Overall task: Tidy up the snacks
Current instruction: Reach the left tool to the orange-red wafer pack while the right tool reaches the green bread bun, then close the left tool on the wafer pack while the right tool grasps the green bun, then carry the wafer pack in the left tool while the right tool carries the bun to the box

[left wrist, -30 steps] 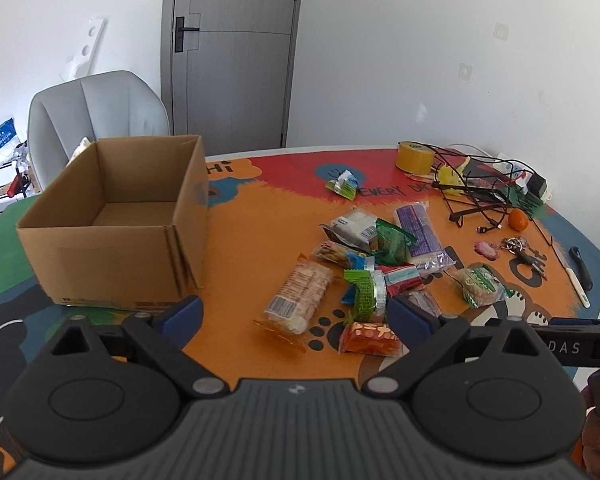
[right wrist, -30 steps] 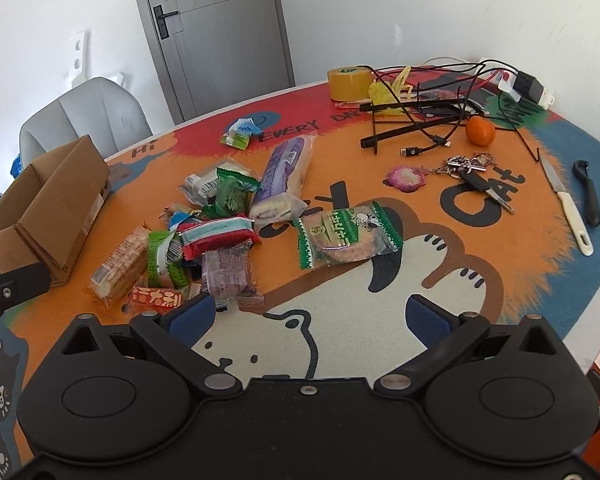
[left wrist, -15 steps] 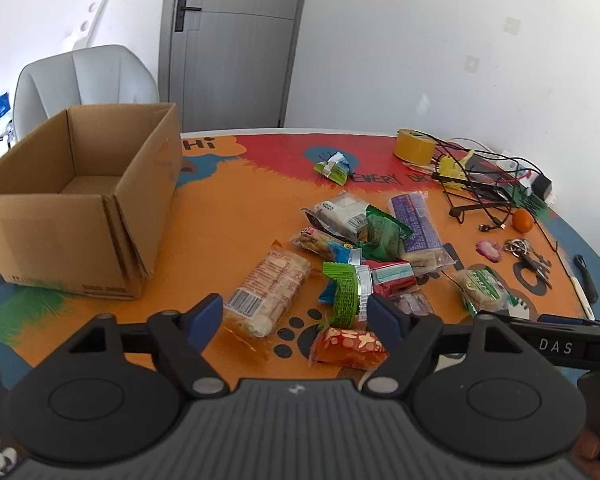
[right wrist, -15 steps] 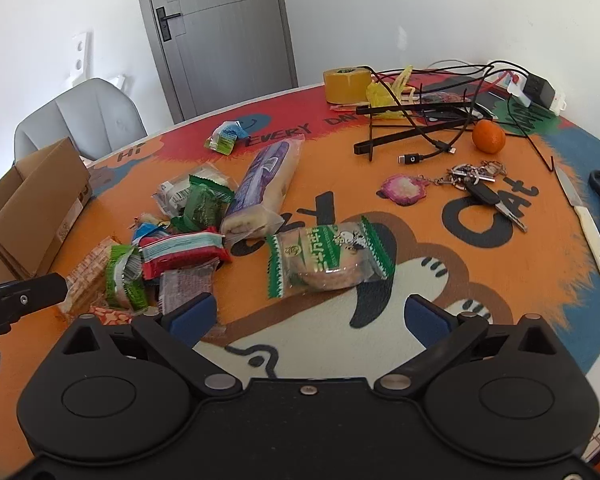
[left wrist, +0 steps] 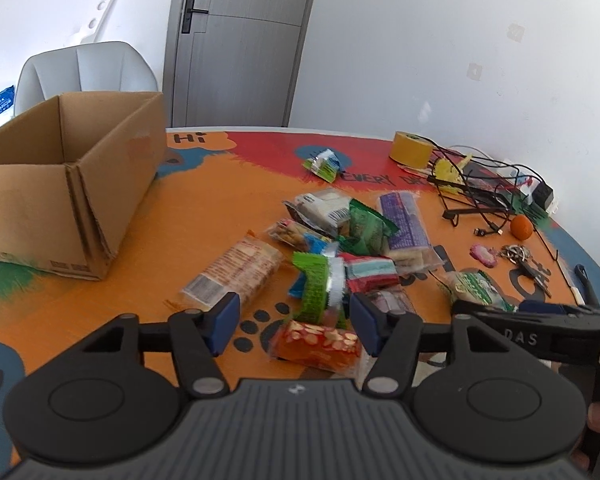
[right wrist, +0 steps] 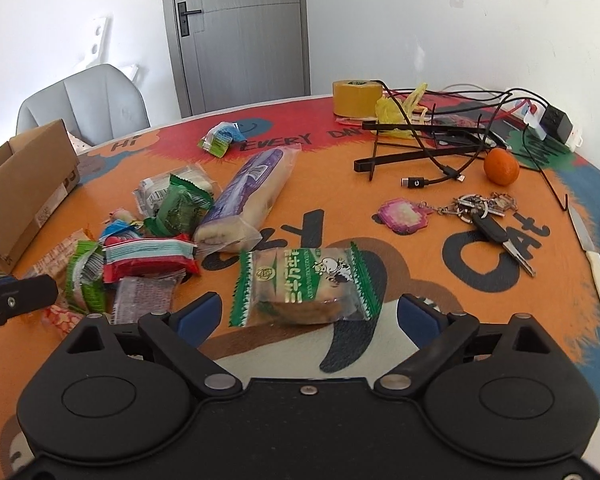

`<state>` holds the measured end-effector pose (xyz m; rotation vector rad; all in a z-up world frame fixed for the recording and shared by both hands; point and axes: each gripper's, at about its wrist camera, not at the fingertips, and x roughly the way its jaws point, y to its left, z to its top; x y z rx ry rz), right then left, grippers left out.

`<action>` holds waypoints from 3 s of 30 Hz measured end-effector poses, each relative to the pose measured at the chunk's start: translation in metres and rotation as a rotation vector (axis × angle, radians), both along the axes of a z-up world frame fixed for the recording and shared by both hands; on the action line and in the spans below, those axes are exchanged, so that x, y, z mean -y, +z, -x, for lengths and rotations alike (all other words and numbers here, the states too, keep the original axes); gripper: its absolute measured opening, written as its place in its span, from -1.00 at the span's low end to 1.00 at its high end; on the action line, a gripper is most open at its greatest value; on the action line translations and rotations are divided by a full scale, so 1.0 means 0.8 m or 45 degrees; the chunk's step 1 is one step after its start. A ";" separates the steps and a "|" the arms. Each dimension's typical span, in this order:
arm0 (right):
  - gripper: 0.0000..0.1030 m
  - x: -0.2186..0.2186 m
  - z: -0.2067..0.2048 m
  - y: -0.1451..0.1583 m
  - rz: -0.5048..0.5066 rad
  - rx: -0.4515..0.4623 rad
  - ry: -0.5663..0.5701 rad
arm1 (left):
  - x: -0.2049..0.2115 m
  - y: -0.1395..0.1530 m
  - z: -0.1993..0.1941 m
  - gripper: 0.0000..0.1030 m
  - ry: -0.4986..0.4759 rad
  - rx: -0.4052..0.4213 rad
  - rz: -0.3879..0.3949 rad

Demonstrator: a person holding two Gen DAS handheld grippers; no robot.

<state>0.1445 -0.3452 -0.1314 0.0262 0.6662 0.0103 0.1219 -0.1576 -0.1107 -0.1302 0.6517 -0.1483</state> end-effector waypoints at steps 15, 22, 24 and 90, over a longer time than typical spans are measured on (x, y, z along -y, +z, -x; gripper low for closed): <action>0.84 -0.009 -0.013 -0.014 0.114 0.043 0.028 | 0.022 -0.036 -0.002 0.16 0.001 -0.032 -0.034; 0.92 -0.011 -0.029 -0.014 0.162 0.013 -0.001 | 0.021 -0.036 0.004 -0.10 0.032 -0.005 -0.027; 0.95 -0.012 -0.032 -0.016 0.165 0.004 -0.006 | 0.019 -0.034 0.004 -0.11 0.042 -0.010 -0.026; 0.03 -0.199 0.008 0.114 -0.032 0.329 0.208 | -0.171 0.108 0.016 -0.11 0.331 0.320 -0.024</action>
